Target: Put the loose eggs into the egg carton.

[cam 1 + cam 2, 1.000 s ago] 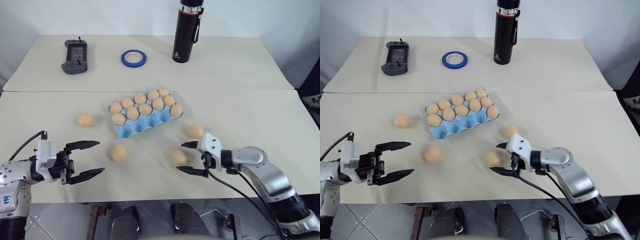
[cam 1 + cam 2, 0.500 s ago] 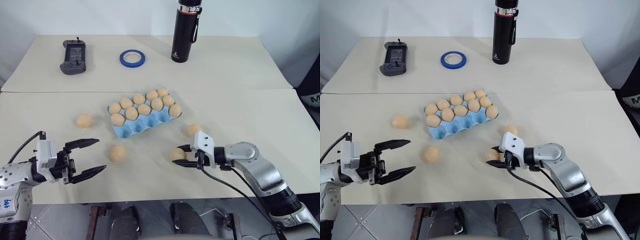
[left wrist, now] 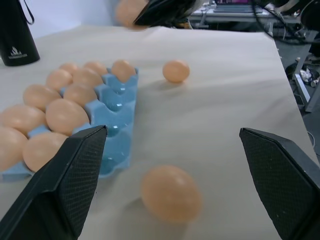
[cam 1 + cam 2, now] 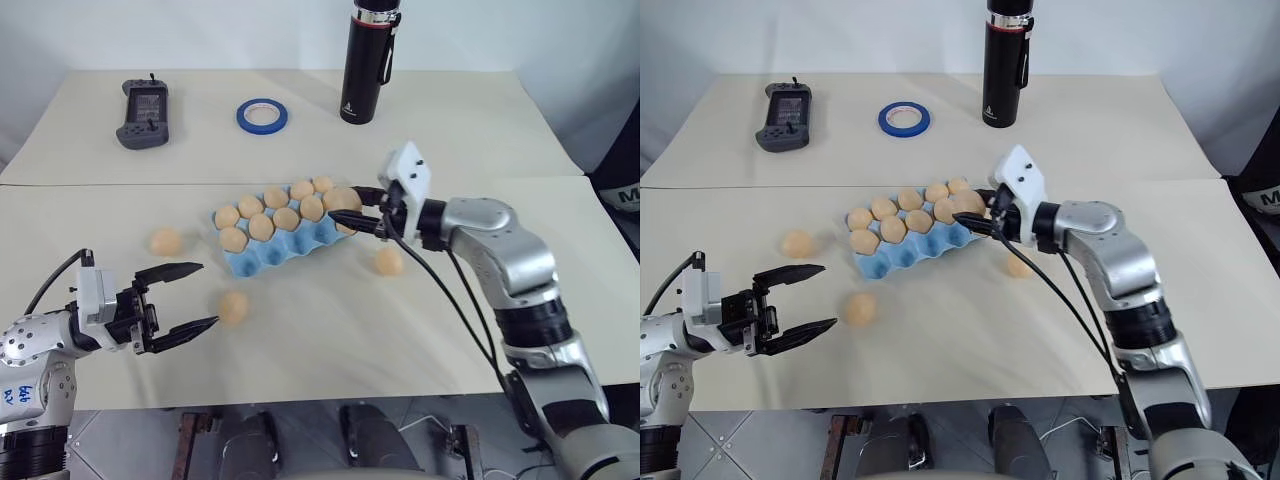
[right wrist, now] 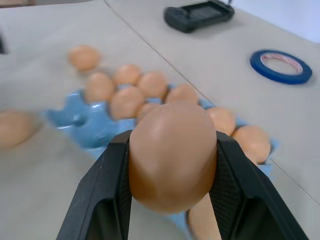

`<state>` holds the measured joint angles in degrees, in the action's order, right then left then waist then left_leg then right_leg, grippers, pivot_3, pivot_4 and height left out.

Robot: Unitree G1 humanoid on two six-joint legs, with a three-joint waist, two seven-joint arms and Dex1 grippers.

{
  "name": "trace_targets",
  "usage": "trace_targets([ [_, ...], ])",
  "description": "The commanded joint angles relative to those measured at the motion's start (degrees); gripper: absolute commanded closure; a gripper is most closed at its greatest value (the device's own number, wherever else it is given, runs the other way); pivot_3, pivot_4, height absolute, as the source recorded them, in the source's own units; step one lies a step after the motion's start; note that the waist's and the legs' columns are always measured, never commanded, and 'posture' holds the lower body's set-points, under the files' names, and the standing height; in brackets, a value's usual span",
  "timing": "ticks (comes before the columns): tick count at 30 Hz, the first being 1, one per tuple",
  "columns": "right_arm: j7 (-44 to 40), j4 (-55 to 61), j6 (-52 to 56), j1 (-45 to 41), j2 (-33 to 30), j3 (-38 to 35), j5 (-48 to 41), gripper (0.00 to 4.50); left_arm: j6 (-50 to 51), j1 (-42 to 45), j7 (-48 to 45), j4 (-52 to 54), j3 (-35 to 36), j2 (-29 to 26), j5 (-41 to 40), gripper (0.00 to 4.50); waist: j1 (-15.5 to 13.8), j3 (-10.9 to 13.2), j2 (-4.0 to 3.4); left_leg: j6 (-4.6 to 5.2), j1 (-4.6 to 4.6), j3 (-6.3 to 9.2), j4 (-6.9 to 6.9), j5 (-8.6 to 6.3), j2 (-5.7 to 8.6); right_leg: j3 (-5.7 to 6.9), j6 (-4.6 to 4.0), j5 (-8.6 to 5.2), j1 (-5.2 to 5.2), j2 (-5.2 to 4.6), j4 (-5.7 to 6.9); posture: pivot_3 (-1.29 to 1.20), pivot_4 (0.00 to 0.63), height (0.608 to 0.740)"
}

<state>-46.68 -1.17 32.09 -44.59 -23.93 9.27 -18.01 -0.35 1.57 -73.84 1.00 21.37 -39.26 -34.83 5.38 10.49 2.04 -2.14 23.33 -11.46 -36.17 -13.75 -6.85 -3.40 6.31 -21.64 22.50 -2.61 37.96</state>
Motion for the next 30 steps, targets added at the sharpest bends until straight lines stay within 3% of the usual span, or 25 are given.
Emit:
trace_targets([
  [1,-0.09,-2.96,-3.40,-2.31,1.93,1.10,1.72,2.83,-0.81,0.11,0.60,0.24,0.71,0.19,-0.57,0.00,0.22,0.00,0.00,-0.02,0.02,-0.05,0.00,0.00,-0.01,0.01,0.01,-0.01,0.01,0.01,-0.01,0.00,0.150,0.740],
  [12,-2.71,-9.33,-9.15,-3.69,5.93,4.43,5.98,2.83,-1.89,-1.31,3.08,1.61,1.54,0.54,-0.56,0.00,1.48,0.01,-0.02,-0.07,0.08,-0.13,-0.05,0.00,-0.03,0.00,0.08,-0.05,0.06,0.03,0.04,0.00,0.150,0.740],
  [13,-2.71,-9.64,-9.45,-3.68,5.93,4.61,6.49,2.14,-2.00,-1.32,3.30,1.61,1.57,0.53,-0.55,0.00,1.55,0.01,-0.02,-0.07,0.08,-0.12,-0.05,0.01,-0.03,0.01,0.08,-0.05,0.06,0.03,0.05,0.00,0.150,0.740],
  [19,-2.22,-11.58,-11.15,-4.12,6.61,4.35,8.32,0.19,-2.45,-0.86,3.91,1.27,1.25,0.43,-0.50,0.00,1.99,0.01,-0.02,-0.08,0.08,-0.12,-0.04,0.02,-0.02,0.02,0.08,-0.05,0.06,0.03,0.07,0.00,0.150,0.740],
  [25,-2.87,-10.91,-11.64,-3.89,6.43,3.71,8.59,0.07,-2.55,-0.16,3.97,0.86,1.05,0.24,-0.43,0.00,2.64,0.01,-0.02,-0.09,0.08,-0.11,-0.02,0.02,-0.03,0.02,0.08,-0.05,0.06,0.04,0.06,0.00,0.150,0.740],
  [30,-8.41,-1.05,-7.88,0.43,1.41,1.16,3.73,0.07,-2.54,-0.21,4.03,0.65,1.62,-0.01,-0.49,0.00,2.52,0.02,-0.03,-0.09,0.08,-0.10,-0.01,0.03,-0.03,0.03,0.08,-0.05,0.06,0.04,0.06,0.00,0.150,0.740],
])
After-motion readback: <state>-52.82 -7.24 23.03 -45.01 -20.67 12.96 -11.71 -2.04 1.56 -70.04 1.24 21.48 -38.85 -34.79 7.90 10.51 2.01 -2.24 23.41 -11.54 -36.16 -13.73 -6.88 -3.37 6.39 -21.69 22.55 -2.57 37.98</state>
